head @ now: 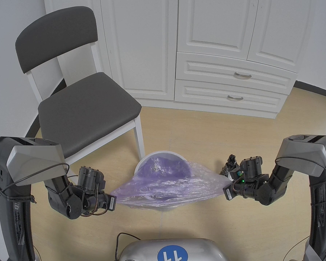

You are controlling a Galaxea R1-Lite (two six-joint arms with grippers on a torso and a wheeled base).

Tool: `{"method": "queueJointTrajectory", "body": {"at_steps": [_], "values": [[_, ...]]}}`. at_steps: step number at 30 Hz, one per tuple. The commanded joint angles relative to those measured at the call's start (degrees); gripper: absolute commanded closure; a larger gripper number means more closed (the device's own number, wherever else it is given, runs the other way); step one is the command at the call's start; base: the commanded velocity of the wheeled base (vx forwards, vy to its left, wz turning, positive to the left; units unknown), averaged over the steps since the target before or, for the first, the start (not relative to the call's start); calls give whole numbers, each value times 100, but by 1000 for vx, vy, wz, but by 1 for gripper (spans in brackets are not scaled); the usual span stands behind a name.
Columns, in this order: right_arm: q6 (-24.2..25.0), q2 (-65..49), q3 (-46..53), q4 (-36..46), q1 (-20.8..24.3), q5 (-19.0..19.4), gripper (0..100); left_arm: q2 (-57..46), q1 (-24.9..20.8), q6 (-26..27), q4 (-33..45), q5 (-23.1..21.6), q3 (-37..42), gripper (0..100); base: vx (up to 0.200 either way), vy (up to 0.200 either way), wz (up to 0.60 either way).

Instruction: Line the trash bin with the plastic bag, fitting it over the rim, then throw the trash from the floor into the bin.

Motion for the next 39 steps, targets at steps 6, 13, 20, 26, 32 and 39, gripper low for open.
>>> {"method": "queueJointTrajectory", "body": {"at_steps": [6, 13, 20, 26, 32, 39], "values": [[1267, 737, -1088, -600, 405, -171, 100, 134, -253, -1030, -49, 226, -733, 100, 0, 0, 0], [1328, 816, -1237, -591, 405, -346, 100, 239, -358, -1135, -66, 621, -856, 100, 0, 0, 0], [1557, 825, -1466, -652, 405, -355, 100, 450, -306, -1258, -84, 630, -1102, 100, 0, 0, 0], [1794, 798, -1642, -582, 370, -443, 100, 459, -218, -1338, 4, 630, -1163, 100, 0, 0, 0], [1416, 772, -1264, -195, 362, -505, 100, 511, -306, -1074, 356, 551, -865, 100, 0, 0, 0], [1047, 745, -965, -99, 362, -513, 100, 529, -437, -995, 373, 419, -724, 100, 0, 0, 0]]}}
